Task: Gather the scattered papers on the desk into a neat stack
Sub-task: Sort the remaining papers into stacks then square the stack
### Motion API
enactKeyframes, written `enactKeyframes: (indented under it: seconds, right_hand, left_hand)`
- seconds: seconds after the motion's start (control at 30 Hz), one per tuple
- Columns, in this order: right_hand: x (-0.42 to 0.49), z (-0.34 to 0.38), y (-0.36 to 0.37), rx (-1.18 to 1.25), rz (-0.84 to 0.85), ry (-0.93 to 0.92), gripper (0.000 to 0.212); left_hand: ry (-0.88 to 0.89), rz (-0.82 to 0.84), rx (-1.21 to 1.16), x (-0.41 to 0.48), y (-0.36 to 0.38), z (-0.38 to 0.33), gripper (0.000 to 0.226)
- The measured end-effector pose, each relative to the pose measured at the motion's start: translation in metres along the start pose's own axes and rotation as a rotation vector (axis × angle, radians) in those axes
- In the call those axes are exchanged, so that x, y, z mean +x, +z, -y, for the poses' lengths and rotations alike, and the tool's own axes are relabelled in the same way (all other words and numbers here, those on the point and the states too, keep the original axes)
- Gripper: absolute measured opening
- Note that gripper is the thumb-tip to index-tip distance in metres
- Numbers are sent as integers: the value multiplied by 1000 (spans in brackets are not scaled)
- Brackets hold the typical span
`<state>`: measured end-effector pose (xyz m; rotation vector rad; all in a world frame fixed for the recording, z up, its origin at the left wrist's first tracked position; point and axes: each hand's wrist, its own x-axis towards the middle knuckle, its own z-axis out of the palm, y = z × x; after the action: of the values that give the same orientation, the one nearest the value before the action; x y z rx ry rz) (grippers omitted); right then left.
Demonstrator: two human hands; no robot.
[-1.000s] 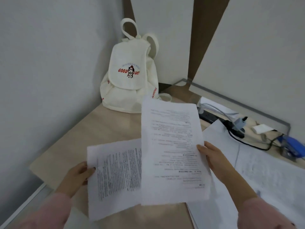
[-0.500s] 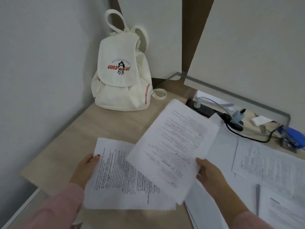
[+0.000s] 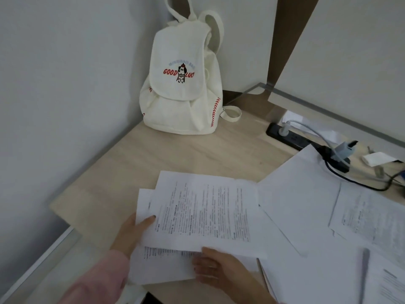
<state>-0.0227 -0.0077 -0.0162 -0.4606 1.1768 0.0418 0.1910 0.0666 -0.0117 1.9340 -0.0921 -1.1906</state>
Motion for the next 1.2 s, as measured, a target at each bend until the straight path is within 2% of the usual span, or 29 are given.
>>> enactKeyframes:
  seconds: [0.13,0.23,0.37,0.5,0.6,0.67,0.77,0.9,1.0,1.1,1.2]
  right_hand:
    - [-6,6,-23,13,11,-91,27]
    - [-6,14,-53,180,-181,-262,25]
    - [-7,16,-77,153,-293,-349,29]
    - [-12,11,-74,21,-245,-357,27]
    - [-15,5,-66,-121,-160,-298,27]
    - [-18,6,-64,-148,-163,-291,27]
    - [-23,18,-67,-153,-186,-336,26]
    - [-32,37,-65,-196,-137,-423,26]
    - [-35,44,-60,-119,-127,-505,24]
    - [-32,46,-62,54,-160,-564,23]
    - [-29,44,-72,257,-160,-558,23]
  left_hand:
    - [31,20,-14,-3,-1,2,28]
    - [30,29,-53,-5,-3,2,28]
    - [12,38,-94,-5,-3,5,22]
    - [10,68,-157,-6,0,6,15]
    - [16,68,-143,-6,-1,5,22]
    - [29,78,-130,-8,-3,3,25]
    - [62,96,-139,-9,-9,-3,25]
    - [105,73,-260,-16,-16,-12,20]
    - [44,3,-363,-21,-20,-8,26]
    - [-30,-98,-564,-21,-21,4,36]
    - [-7,-177,-724,-23,-23,18,43]
